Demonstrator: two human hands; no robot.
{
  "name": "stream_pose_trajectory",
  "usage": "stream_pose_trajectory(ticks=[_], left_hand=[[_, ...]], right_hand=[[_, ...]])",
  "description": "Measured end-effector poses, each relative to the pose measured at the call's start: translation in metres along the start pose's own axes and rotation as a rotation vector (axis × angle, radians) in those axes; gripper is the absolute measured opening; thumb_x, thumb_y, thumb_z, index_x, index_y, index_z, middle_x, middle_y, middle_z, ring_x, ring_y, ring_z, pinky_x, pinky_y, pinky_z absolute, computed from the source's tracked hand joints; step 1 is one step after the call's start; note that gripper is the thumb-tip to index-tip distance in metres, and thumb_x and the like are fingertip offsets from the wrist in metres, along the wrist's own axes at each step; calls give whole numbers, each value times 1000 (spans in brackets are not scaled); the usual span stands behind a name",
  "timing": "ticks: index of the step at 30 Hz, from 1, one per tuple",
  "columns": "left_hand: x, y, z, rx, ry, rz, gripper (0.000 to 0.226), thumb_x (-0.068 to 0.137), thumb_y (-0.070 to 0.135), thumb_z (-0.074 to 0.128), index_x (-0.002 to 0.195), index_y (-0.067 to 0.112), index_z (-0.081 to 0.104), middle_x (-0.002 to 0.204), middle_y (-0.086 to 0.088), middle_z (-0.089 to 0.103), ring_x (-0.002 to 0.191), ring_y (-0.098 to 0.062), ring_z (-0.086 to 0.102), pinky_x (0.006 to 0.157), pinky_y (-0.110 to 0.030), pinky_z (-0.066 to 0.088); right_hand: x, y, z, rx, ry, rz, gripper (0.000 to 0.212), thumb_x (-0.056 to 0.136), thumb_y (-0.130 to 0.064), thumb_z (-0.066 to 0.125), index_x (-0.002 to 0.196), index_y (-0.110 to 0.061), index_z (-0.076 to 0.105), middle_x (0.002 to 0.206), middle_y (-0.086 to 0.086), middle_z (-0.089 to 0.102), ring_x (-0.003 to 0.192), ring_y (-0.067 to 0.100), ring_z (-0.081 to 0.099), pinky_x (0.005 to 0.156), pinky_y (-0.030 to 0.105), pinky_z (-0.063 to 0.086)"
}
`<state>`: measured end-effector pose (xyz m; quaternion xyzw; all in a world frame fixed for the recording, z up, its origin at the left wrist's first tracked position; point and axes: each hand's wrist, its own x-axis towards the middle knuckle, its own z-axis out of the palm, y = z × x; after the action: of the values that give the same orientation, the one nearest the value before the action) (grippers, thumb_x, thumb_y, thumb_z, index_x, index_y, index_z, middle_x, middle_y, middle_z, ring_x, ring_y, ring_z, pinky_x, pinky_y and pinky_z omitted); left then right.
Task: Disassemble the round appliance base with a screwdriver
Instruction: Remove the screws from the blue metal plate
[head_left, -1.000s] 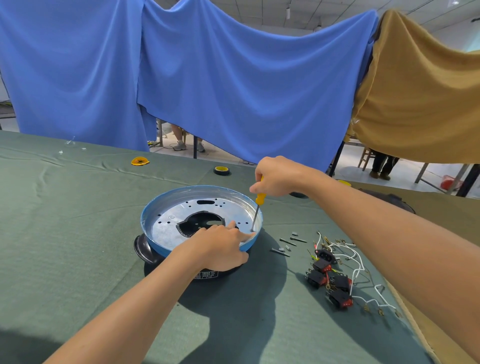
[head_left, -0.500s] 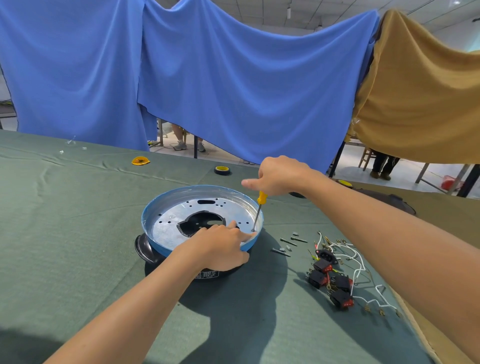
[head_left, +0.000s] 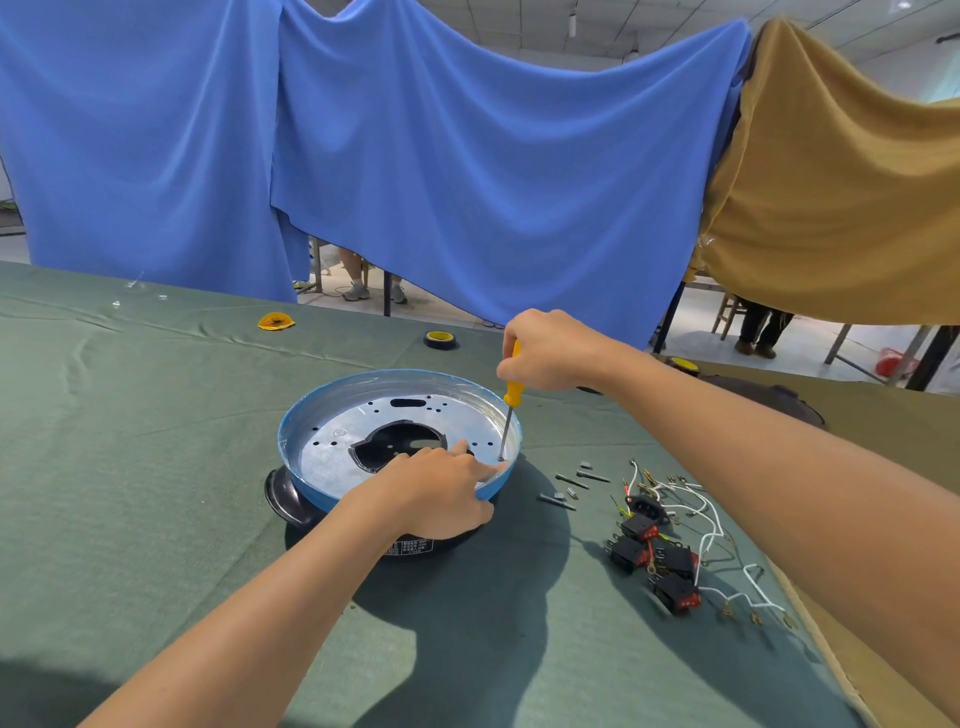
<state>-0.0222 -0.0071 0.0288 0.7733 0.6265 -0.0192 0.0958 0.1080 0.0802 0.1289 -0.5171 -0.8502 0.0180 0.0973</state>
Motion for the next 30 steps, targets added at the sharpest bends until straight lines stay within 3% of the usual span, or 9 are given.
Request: stream_pose_trajectory(ticks=[1,5,7,10,15,18,20,25,30], left_hand=[[0,0,0,3,-1,2,53,96,45,40,148,41,29,151,-3,30,130,-35,39,100,-51,37],[0,0,0,3,3,-5,53,96,45,39,148,41,29,152,-3,29,132,-36,38,102,-52,35],[0,0,0,6,-1,-3,53,96,45,39,148,41,29,154,-3,27,133,-36,37,102,-52,35],[1,0,0,9,-6,-1,53,96,46,39,148,41,28,156,-3,24,133,-36,37,102,-52,35],[2,-1,2,13,-4,-5,54,95,46,39,148,42,28,157,-3,23,134,-36,35,103,-53,34],[3,-2,1,12,-8,-3,54,95,47,39,148,42,28,157,-4,24,134,-35,36,102,-52,36],[3,-2,1,15,-17,-2,55,95,47,40,148,41,27,158,-3,22,135,-35,36,103,-52,36],[2,-2,3,-10,29,4,53,94,52,41,145,43,33,143,-4,38,130,-35,39,104,-54,33],[0,-2,0,-123,154,-29,59,85,78,33,130,47,53,138,2,51,141,-25,28,116,-55,4]], right_hand=[[0,0,0,8,-3,-3,35,81,-30,58,96,1,65,87,23,61,66,19,40,58,31,33],[-2,-1,4,-88,97,49,56,83,-67,46,61,-16,41,60,1,45,56,19,42,51,29,29],[-3,-1,4,-55,104,27,50,88,-54,53,61,-13,45,59,4,46,57,21,41,51,29,29],[-2,-2,0,11,21,15,30,80,-29,58,90,-1,64,72,18,57,65,20,41,56,32,34],[-5,-2,4,-75,88,45,49,87,-54,51,60,-15,41,59,0,42,57,21,41,50,28,27],[-5,-2,2,-17,50,7,27,84,-31,60,84,-4,63,69,12,56,66,21,43,53,38,39],[-5,-4,1,0,5,2,33,79,-30,59,97,-4,65,86,16,63,70,20,45,60,42,49],[-7,-2,2,-50,62,34,46,87,-51,55,64,-12,49,59,1,45,60,22,43,50,29,30],[-7,-1,-2,2,7,18,36,79,-28,57,104,-2,64,97,17,65,74,25,53,69,45,53]])
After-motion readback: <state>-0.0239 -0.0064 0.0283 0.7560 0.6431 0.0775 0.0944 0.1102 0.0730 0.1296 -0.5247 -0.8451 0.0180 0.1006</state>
